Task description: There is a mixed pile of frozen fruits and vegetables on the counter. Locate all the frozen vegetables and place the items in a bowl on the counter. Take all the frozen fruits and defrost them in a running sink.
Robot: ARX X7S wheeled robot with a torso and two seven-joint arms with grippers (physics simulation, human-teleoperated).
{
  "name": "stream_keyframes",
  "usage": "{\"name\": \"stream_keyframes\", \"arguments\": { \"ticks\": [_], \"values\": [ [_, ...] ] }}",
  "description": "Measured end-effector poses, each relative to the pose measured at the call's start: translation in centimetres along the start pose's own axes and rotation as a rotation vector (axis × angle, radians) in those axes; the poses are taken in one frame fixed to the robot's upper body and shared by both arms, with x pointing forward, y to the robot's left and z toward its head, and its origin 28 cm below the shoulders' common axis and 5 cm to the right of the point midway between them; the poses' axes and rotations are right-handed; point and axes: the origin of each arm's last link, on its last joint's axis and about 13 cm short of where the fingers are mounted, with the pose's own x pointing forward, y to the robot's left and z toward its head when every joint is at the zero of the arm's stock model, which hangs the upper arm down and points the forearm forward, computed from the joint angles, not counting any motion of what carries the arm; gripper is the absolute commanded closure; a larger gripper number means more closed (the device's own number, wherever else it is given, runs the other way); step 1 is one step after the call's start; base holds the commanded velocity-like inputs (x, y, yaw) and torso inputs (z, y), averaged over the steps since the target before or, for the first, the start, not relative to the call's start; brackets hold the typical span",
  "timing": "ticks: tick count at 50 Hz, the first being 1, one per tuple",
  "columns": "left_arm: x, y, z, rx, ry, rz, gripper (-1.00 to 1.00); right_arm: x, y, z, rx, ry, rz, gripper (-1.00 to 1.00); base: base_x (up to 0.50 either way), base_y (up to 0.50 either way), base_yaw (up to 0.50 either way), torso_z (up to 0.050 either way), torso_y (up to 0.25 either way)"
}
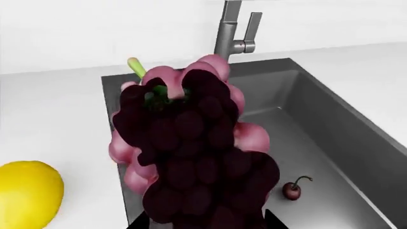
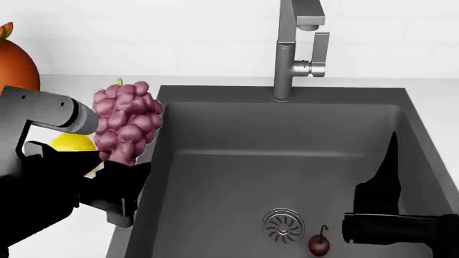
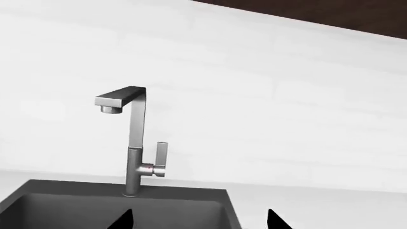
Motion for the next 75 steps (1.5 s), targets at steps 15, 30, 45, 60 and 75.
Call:
{"name": "stream_keyframes", "arguments": {
  "ticks": [15,30,45,60,75],
  "values": [
    [8.1,-2.1,2.2,-0.009,0.135,-0.146,1.00,-0.1,-0.5,0.2,0.021,-0.005,-0.024,-1.00,0.00,0.00,0.00,0.000,0.001],
    [15.5,-4.7,-0.9,0.027,0.350,-0.242,1.00,0.0,-0.8,0.1,0.029,-0.003,-0.028,-1.00,0.00,0.00,0.00,0.000,0.001],
    [16.9,-3.7,-3.5,0.077,0.426,-0.201,1.00,0.1,-0.9,-0.1,0.038,0.005,-0.018,-1.00,0.00,0.00,0.00,0.000,0.001],
    [16.6,-4.5,-1.0,0.122,0.358,-0.201,-1.00,0.3,-0.5,-0.6,0.043,0.024,0.008,-1.00,0.00,0.00,0.00,0.000,0.000],
    [11.4,-5.2,2.5,0.146,0.133,-0.144,-1.00,0.1,-0.4,-0.3,0.056,0.016,0.020,-1.00,0.00,0.00,0.00,0.000,0.000]
  ]
}}
